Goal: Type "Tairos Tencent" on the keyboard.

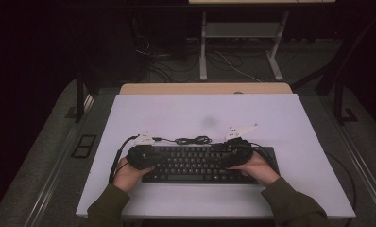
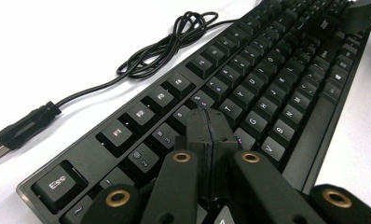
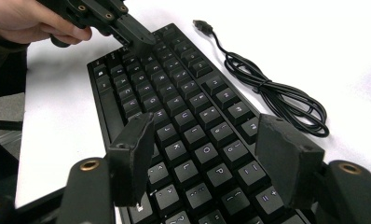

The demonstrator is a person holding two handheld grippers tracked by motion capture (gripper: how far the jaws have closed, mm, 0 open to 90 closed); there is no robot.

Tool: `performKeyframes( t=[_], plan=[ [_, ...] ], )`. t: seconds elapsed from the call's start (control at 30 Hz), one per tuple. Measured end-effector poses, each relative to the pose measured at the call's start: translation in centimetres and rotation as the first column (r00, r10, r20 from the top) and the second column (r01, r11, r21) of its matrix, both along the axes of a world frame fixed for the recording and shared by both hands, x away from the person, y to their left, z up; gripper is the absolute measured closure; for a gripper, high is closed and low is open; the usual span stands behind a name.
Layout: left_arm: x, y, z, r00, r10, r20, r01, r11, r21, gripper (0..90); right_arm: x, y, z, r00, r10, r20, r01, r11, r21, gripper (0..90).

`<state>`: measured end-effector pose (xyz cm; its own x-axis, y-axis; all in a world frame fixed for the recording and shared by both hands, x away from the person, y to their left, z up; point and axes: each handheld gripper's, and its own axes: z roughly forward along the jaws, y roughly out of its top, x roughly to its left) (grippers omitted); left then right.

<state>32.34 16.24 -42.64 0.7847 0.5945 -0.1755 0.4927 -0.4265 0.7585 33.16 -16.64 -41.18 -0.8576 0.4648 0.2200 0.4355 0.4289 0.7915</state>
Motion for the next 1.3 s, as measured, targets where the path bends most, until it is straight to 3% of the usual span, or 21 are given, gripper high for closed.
performKeyframes(
  t=[0.3, 1.3],
  plan=[
    [0.4, -0.6, -0.5, 1.0000, -0.008, -0.003, 0.008, 0.9997, 0.023, 89.4, 0.0, 0.0, -0.1, 1.0000, 0.001, -0.003, -0.001, 1.0000, -0.003, 36.4],
    [0.5, -1.1, -0.9, 0.9998, -0.017, -0.011, 0.017, 0.9991, 0.038, 89.5, 0.0, 0.0, -0.1, 1.0000, 0.001, 0.002, -0.001, 1.0000, -0.003, 36.4]
  ],
)
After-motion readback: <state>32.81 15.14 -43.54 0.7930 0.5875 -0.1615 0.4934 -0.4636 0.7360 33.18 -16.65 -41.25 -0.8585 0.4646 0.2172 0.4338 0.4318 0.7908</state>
